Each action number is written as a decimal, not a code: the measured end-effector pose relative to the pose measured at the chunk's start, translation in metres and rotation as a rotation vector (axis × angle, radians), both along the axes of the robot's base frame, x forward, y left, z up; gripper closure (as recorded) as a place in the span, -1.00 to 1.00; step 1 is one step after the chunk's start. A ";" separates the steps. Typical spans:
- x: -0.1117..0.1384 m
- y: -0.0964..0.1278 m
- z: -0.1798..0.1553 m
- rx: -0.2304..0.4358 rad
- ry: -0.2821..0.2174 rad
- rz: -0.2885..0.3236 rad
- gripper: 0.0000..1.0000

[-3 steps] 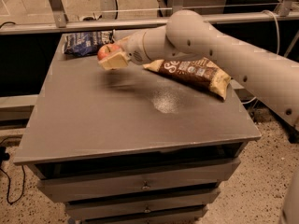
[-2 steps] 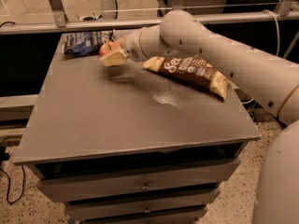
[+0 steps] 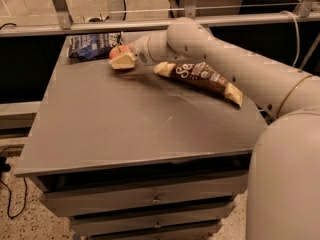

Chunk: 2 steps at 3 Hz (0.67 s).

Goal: Move apple near blue chip bag

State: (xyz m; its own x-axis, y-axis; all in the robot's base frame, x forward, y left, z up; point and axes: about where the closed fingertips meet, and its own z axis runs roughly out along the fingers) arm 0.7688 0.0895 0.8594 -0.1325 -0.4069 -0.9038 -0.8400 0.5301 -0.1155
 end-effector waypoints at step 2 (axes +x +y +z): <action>0.021 0.006 -0.009 0.036 0.000 -0.022 -0.71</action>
Offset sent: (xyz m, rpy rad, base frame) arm 0.0317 0.0028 -0.0098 0.0520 -0.0071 -0.0397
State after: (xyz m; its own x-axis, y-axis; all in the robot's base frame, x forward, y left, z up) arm 0.7897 0.0958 0.8499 -0.1414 -0.3711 -0.9178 -0.8279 0.5526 -0.0959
